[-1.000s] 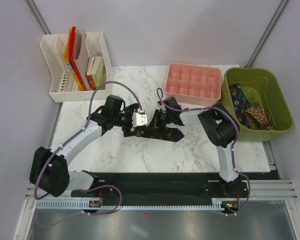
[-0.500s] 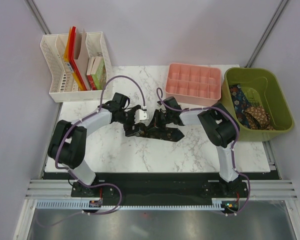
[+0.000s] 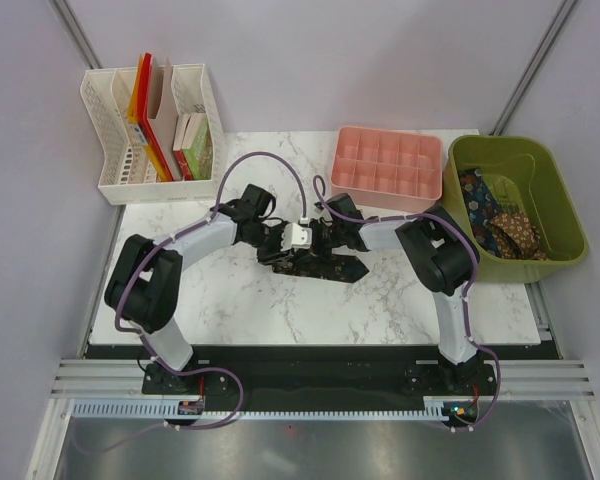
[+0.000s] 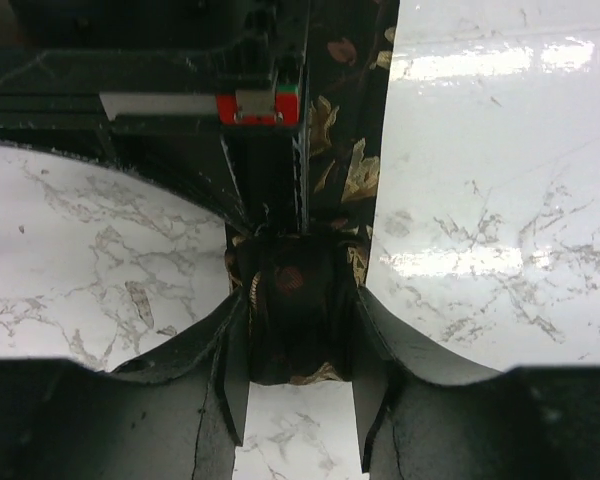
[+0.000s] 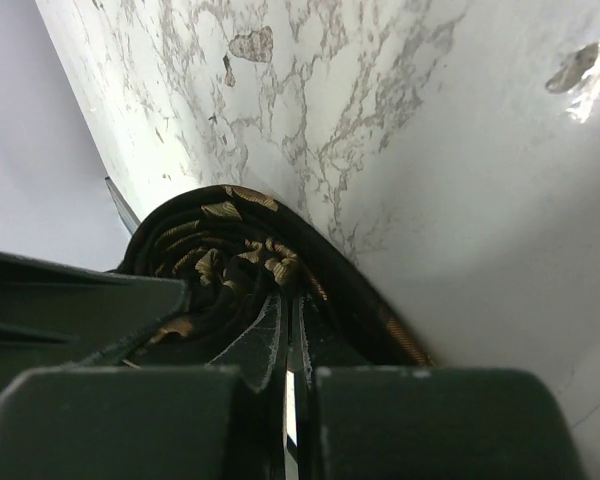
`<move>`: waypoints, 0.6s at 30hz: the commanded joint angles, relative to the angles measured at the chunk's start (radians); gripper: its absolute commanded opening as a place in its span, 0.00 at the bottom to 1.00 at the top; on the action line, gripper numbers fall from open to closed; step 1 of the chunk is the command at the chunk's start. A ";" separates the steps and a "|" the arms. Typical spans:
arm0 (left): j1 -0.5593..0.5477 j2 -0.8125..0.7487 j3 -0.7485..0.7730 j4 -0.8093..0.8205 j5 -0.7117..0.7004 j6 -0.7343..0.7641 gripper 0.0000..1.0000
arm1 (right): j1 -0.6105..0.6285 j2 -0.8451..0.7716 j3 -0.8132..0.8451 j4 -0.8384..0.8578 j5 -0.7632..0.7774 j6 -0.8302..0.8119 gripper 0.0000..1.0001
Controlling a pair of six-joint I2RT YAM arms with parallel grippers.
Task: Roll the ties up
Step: Roll the tie at the center of the board.
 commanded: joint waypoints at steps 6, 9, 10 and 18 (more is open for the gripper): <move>-0.107 0.142 0.098 -0.006 -0.066 -0.175 0.42 | 0.004 0.039 -0.017 -0.019 0.078 -0.022 0.00; -0.118 0.159 0.094 -0.013 -0.104 -0.190 0.42 | 0.004 0.029 -0.020 0.001 0.052 -0.003 0.03; -0.124 0.168 0.092 -0.019 -0.113 -0.192 0.42 | 0.004 0.028 -0.020 0.006 0.046 -0.001 0.05; -0.136 0.234 0.095 -0.062 -0.275 -0.190 0.37 | 0.003 0.002 0.024 -0.065 0.018 -0.016 0.14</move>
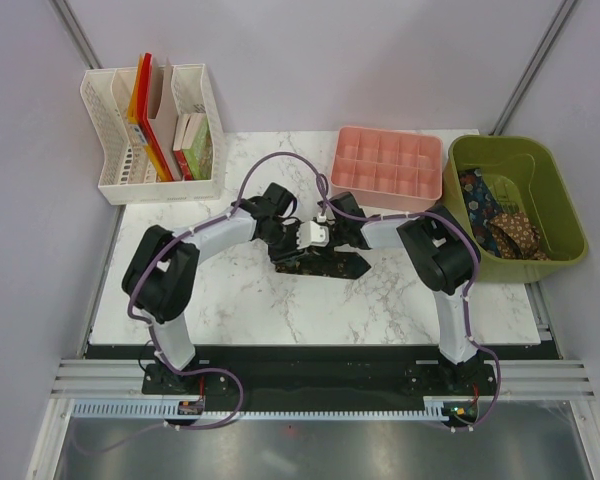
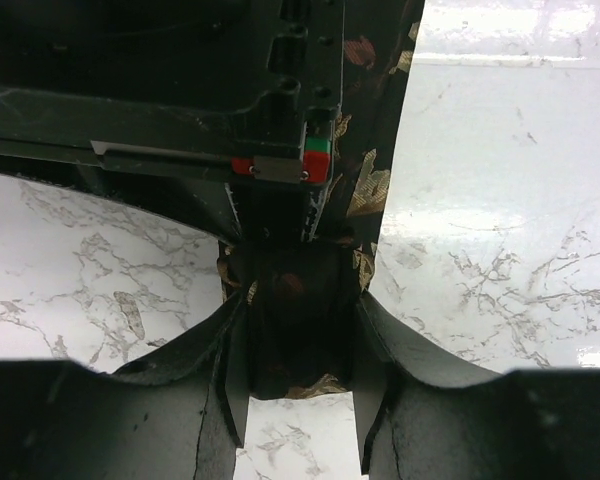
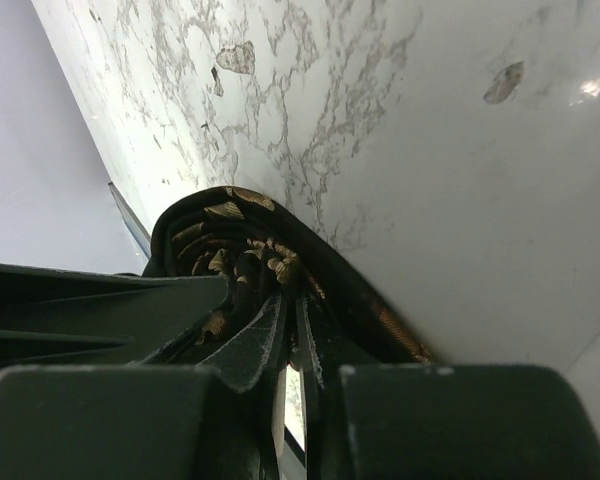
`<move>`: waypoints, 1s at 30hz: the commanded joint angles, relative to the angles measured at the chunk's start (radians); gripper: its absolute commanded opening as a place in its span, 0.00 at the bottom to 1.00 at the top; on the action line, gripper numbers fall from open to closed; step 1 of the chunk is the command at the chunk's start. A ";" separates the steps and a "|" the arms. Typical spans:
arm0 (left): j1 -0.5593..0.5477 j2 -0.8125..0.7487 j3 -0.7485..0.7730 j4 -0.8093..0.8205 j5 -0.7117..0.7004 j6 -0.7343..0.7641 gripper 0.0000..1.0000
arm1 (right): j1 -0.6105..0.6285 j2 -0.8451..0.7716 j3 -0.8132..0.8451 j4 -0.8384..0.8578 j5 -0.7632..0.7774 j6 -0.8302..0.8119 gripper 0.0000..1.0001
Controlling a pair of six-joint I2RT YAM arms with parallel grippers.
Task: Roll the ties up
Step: Roll the tie at the center of the board.
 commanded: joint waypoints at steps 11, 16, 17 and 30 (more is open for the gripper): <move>-0.040 0.191 0.004 -0.070 -0.173 -0.020 0.32 | -0.009 -0.041 0.028 -0.129 -0.001 -0.049 0.29; -0.040 0.203 0.009 -0.076 -0.170 -0.018 0.32 | -0.023 -0.101 0.005 -0.124 -0.022 -0.050 0.32; -0.040 0.206 0.012 -0.080 -0.169 -0.018 0.32 | -0.024 -0.107 -0.002 -0.120 -0.027 -0.049 0.33; -0.040 0.217 0.026 -0.095 -0.161 -0.011 0.32 | -0.032 -0.165 -0.134 0.142 -0.088 0.103 0.45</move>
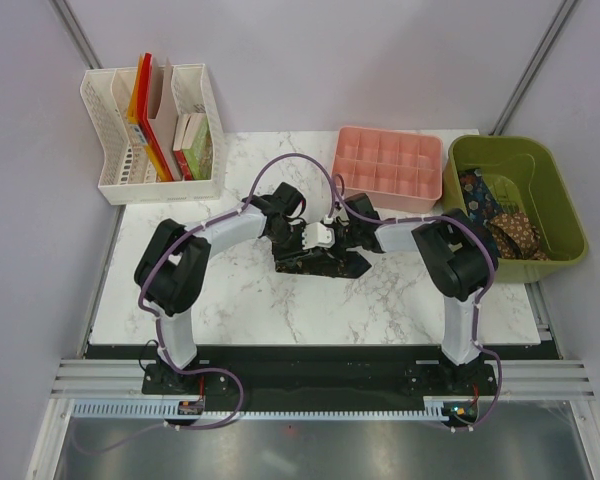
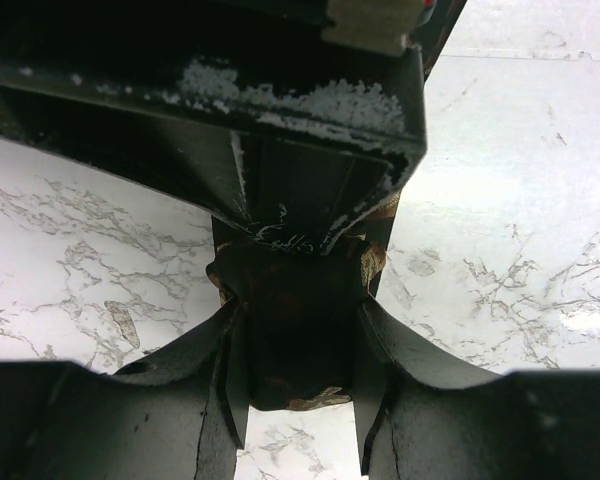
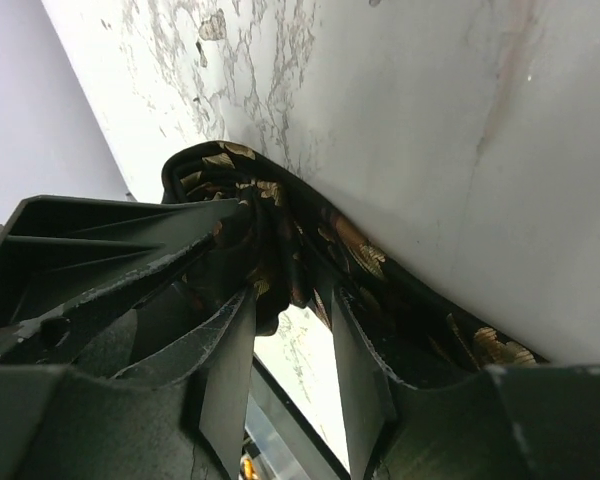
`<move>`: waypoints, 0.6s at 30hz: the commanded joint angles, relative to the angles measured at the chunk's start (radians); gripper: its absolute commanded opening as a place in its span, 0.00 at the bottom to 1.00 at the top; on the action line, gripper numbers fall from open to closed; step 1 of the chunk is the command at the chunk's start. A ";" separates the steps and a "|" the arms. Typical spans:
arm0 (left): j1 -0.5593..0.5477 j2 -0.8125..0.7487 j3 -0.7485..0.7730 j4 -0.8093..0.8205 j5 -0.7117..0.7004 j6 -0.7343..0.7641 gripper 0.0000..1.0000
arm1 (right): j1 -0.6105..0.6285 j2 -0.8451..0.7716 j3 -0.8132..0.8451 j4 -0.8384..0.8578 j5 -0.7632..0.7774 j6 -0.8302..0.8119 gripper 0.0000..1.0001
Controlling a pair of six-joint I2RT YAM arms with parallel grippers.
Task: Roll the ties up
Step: Roll the tie at the center of the board.
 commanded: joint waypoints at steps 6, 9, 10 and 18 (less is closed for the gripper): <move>-0.007 0.126 -0.064 -0.017 -0.070 0.006 0.32 | 0.010 -0.080 -0.053 0.222 -0.094 0.112 0.44; -0.007 0.128 -0.064 -0.019 -0.067 0.005 0.32 | 0.002 -0.081 -0.050 0.228 -0.100 0.125 0.44; -0.007 0.128 -0.062 -0.017 -0.067 0.005 0.32 | 0.002 -0.086 -0.048 0.225 -0.098 0.124 0.44; -0.004 0.123 -0.067 -0.020 -0.064 0.006 0.32 | 0.002 -0.097 -0.054 0.267 -0.100 0.165 0.44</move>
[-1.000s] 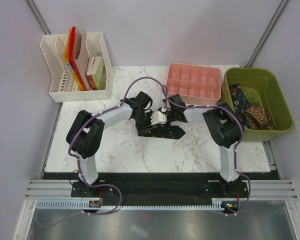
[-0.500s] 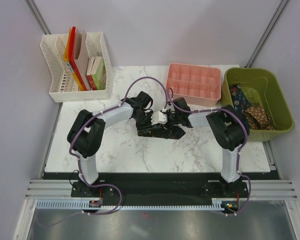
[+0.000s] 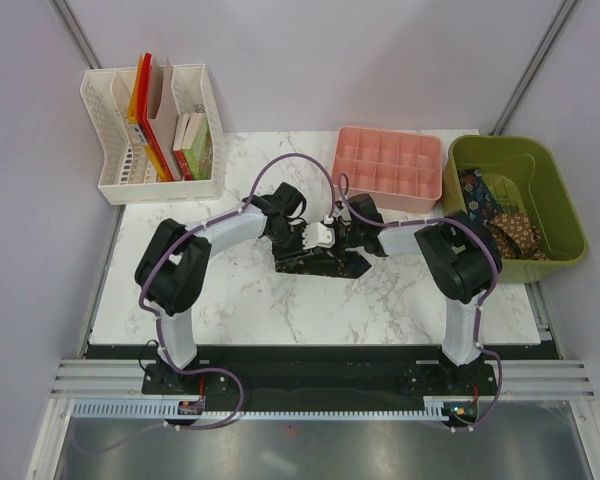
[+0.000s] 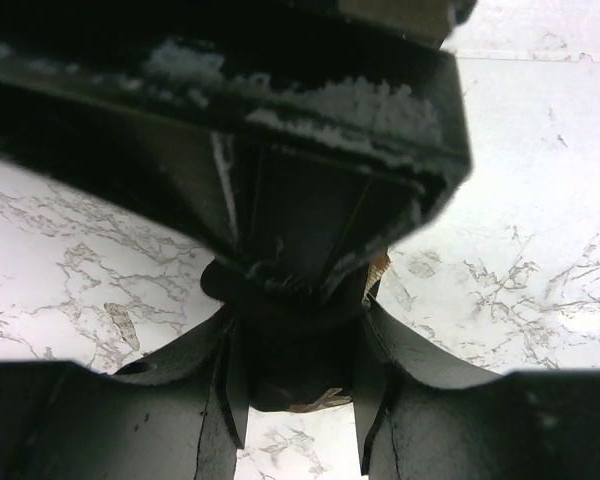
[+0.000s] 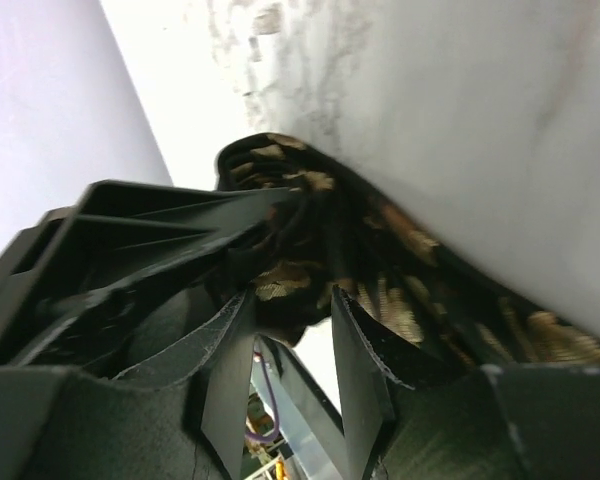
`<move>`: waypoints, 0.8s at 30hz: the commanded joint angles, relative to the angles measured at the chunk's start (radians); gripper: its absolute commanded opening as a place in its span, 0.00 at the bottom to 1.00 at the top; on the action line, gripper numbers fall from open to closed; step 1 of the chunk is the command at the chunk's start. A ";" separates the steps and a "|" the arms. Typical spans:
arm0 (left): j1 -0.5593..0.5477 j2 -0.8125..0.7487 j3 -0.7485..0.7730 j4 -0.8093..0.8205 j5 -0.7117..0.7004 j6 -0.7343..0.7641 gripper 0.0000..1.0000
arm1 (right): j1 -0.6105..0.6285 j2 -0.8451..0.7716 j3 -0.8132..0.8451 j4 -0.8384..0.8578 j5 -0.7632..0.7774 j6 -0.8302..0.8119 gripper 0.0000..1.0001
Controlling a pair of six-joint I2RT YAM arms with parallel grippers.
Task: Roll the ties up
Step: Roll the tie at the center of the board.
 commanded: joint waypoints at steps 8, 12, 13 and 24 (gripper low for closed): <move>0.002 0.123 -0.068 -0.019 -0.059 0.006 0.32 | 0.011 -0.066 0.007 0.151 -0.055 0.072 0.44; 0.005 0.119 -0.068 -0.019 -0.054 0.006 0.32 | 0.014 -0.040 0.012 0.112 -0.040 0.043 0.45; 0.004 0.120 -0.070 -0.019 -0.054 0.006 0.32 | 0.017 -0.035 0.012 0.092 -0.030 0.027 0.45; 0.010 0.071 -0.065 -0.030 -0.026 0.003 0.36 | 0.003 0.014 0.041 -0.148 0.054 -0.126 0.08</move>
